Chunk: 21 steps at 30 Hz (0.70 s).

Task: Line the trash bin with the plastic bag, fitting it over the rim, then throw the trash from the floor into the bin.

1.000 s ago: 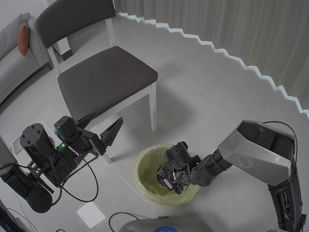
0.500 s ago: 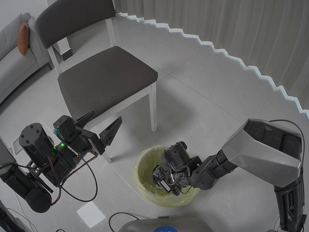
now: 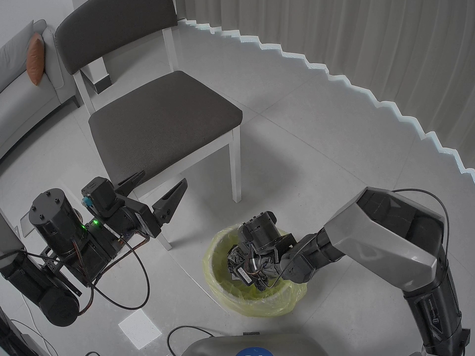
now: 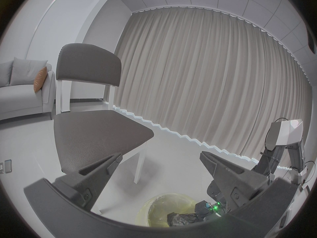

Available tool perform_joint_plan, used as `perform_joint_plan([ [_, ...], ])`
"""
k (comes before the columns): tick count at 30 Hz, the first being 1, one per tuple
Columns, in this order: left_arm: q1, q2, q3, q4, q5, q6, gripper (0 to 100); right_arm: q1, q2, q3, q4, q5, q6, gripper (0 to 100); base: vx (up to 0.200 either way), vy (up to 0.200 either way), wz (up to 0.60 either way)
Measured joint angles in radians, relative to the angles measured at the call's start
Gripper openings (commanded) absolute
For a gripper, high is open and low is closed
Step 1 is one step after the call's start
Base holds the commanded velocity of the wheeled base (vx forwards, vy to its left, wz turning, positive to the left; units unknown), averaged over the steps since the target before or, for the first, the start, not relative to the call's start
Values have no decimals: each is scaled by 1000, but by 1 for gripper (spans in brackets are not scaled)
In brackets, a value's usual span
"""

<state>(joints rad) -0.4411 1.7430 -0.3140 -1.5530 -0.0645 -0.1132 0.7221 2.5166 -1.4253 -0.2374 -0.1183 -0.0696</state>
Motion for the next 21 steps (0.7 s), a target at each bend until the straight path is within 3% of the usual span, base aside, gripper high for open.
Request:
perform_joint_plan([
  [17,1,1,1,0,0,0,100,-32,99,-65,9,0,5,0,0,0,0],
  [18,1,1,1,0,0,0,100,-33,100,-65,13,-1,4,100,0,0,0],
  [21,1,1,1,0,0,0,100,-32,101,-66,28,0,0,100,0,0,0],
])
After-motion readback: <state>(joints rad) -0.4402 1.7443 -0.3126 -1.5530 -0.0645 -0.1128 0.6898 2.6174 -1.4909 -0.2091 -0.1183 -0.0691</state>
